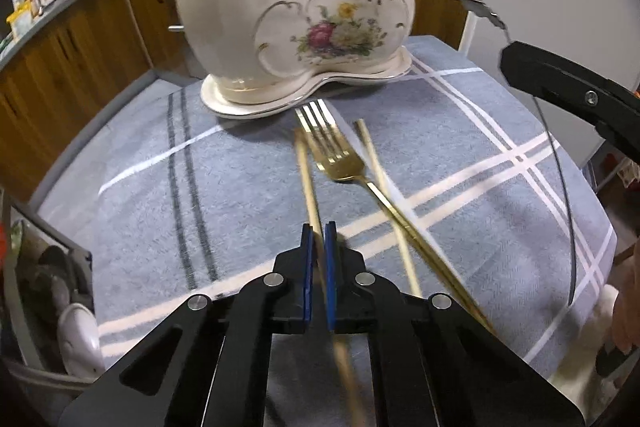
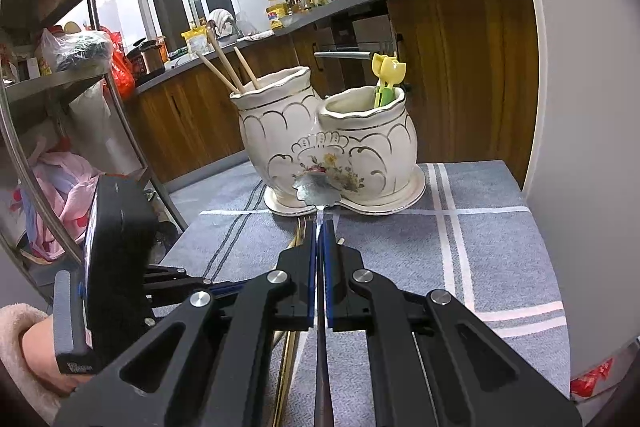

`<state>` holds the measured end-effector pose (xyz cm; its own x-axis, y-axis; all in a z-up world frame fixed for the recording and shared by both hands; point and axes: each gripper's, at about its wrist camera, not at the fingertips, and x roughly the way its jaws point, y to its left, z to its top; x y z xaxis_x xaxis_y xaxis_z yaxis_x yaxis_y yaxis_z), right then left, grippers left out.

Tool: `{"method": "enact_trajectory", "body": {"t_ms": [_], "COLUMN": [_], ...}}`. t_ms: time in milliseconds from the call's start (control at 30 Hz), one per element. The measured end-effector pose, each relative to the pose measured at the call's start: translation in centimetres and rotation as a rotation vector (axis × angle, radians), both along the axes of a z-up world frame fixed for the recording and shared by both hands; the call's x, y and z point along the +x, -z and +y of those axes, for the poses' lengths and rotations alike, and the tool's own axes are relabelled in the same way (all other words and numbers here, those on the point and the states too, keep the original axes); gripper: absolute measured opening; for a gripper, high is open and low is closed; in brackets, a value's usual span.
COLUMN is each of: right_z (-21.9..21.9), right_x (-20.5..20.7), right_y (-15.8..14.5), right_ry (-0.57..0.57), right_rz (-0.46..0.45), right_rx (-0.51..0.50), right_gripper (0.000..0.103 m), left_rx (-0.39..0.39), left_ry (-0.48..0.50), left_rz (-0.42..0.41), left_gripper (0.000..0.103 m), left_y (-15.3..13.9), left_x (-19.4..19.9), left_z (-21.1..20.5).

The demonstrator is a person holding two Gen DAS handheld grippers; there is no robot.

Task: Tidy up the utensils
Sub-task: 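Carry the chopstick up toward the tall cup while the right tool carries the spoon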

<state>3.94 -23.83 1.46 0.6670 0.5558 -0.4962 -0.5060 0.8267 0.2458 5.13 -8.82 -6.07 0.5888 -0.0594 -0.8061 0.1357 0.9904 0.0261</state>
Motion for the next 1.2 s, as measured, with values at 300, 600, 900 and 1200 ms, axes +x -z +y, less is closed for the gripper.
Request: {"method": "enact_trajectory", "body": {"t_ms": [300, 600, 900, 1200], "right_z": [-0.6, -1.3, -1.5, -1.0], "right_x": [-0.5, -1.6, -2.6, 1.0], "right_y": [-0.7, -2.1, -3.7, -6.9], "right_ry": [0.016, 0.054, 0.128, 0.115], "right_rz": [-0.051, -0.179, -0.345, -0.382], "right_rx": [0.051, 0.100, 0.154, 0.197], "right_gripper": [0.003, 0.003, 0.003, 0.003], "left_rx": [-0.053, -0.208, -0.311, -0.331], "left_ry": [-0.007, 0.031, 0.059, 0.079], "left_rz": [-0.070, -0.281, -0.487, -0.690], "left_gripper": [0.005, 0.005, 0.005, 0.005], "left_y": [-2.0, -6.3, -8.8, -12.2], "left_x": [-1.6, -3.9, -5.0, -3.3], "left_z": [3.1, 5.3, 6.6, 8.0]}}
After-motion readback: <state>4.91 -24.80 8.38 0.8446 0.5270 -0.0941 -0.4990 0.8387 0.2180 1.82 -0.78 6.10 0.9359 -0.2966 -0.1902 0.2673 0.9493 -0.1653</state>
